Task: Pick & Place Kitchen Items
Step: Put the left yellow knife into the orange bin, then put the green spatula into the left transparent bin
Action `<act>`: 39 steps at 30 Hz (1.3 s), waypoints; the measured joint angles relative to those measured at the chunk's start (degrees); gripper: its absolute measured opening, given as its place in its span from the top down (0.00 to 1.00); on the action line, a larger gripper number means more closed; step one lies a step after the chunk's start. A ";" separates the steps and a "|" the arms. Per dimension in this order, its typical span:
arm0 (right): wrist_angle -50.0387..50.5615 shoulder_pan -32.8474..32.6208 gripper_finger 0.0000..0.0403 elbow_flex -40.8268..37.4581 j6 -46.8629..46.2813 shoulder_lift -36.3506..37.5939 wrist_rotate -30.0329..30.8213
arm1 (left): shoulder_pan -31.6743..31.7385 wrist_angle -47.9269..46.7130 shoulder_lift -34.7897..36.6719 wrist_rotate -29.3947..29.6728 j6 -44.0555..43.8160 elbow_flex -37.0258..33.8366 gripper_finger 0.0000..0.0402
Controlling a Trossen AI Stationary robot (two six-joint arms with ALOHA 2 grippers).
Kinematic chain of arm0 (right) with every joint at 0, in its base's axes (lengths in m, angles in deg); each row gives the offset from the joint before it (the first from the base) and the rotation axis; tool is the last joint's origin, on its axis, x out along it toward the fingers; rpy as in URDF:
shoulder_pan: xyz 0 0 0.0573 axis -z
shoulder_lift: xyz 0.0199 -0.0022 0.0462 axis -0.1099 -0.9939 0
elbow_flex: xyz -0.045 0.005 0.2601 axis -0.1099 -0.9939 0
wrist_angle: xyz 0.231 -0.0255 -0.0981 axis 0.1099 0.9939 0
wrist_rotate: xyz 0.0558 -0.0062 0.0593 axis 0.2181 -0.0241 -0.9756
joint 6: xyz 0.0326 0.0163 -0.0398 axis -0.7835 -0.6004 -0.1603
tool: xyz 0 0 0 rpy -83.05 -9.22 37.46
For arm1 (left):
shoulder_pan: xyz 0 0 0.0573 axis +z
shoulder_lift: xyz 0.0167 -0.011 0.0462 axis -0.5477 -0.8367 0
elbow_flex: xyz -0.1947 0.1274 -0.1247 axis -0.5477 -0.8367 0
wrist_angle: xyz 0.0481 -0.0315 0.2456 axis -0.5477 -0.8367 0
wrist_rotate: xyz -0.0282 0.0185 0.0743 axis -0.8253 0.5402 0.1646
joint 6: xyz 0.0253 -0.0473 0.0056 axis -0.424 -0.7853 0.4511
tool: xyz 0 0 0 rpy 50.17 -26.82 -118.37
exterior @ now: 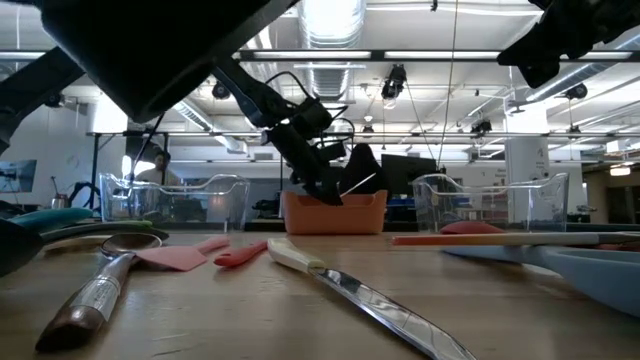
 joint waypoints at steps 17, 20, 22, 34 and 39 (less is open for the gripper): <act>0.00 0.01 0.98 0.00 0.00 0.00 0.00 | -0.07 0.50 -0.10 -0.02 0.72 0.11 0.70; 0.00 0.01 0.98 0.00 0.00 0.00 0.00 | -0.15 0.87 -0.10 -0.02 0.51 0.11 0.70; 0.00 0.00 0.98 0.00 0.00 -0.02 0.00 | -0.25 0.87 0.00 -0.02 0.48 0.11 0.69; 0.01 0.01 0.98 0.00 0.00 -0.02 0.02 | -0.68 -15.97 3.07 1.18 0.66 9.63 0.63; 0.01 0.00 0.98 0.00 0.00 -0.02 0.02 | -1.91 -26.92 4.09 1.17 0.44 15.62 0.64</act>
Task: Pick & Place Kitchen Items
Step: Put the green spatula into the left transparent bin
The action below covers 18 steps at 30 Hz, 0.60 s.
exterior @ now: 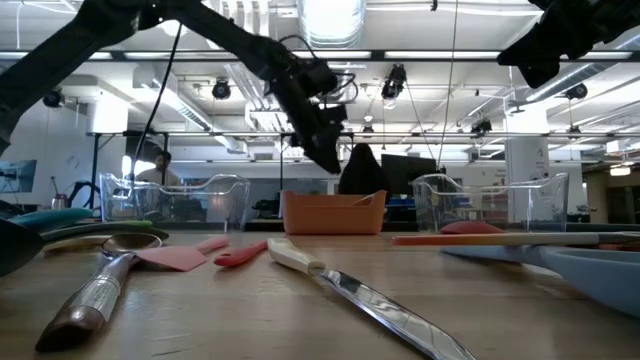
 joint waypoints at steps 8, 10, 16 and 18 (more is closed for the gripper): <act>0.03 -0.01 0.98 0.00 0.00 0.00 -0.02 | -3.86 -6.41 5.30 0.03 -0.68 3.90 0.65; 0.01 -0.01 0.98 0.00 0.00 0.00 -0.02 | -4.99 -7.54 7.56 0.05 -0.74 3.60 0.65; 0.01 -0.01 0.98 0.00 0.00 0.00 -0.01 | -8.49 -16.75 15.22 0.09 -3.02 3.53 0.65; -0.01 -0.01 0.98 0.00 0.00 0.02 -0.01 | -9.74 -19.77 17.82 0.09 -4.22 3.53 0.65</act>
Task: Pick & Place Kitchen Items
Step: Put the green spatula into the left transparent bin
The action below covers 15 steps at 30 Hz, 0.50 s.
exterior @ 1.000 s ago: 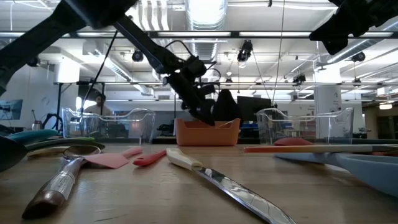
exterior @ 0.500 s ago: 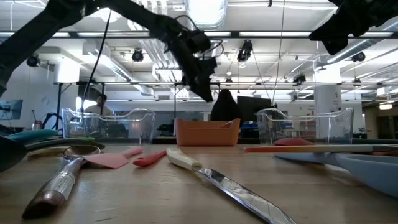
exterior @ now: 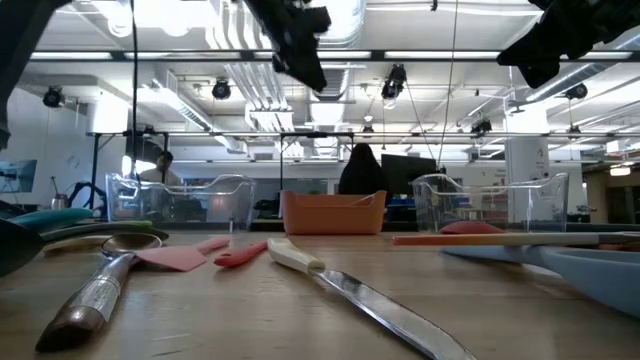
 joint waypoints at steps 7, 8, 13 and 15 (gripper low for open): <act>0.02 0.00 0.98 0.00 0.00 -0.01 -0.01 | -5.18 -8.59 8.40 -0.04 -4.58 -0.02 0.65; 0.02 0.01 0.98 0.00 0.00 -0.01 -0.01 | -5.86 -9.32 9.47 -0.02 -5.29 -0.02 0.65; 0.02 0.02 0.98 0.00 0.00 0.00 0.01 | -9.95 -13.95 14.30 3.04 -10.63 -0.04 0.65; 0.02 0.00 0.98 0.00 0.00 0.00 -0.01 | -11.71 -17.68 15.87 5.59 -13.14 -0.04 0.65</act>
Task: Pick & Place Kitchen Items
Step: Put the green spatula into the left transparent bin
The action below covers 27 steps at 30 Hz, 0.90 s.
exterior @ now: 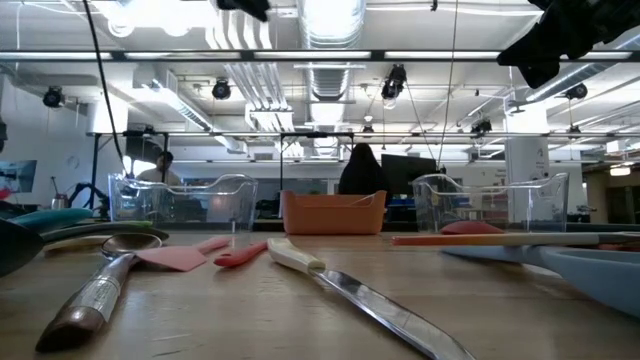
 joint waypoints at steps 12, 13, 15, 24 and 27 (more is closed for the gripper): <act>0.02 0.01 0.98 0.00 0.00 0.00 -0.01 | -11.91 -15.55 5.97 11.49 -18.57 -6.70 0.65; 0.00 0.02 0.98 0.00 0.00 0.01 -0.01 | -12.75 -15.56 6.55 10.82 -19.37 -8.40 0.65; 0.04 0.00 0.98 0.00 0.00 0.00 -0.01 | -14.54 -15.98 7.66 10.42 -21.81 -12.62 0.65; 0.04 0.00 0.98 0.00 0.00 -0.02 -0.01 | -22.19 -15.37 13.82 10.27 -36.64 -34.10 0.65; 0.04 0.02 0.98 0.00 0.00 -0.02 -0.01 | -24.74 -12.82 16.17 10.26 -41.67 -40.41 0.65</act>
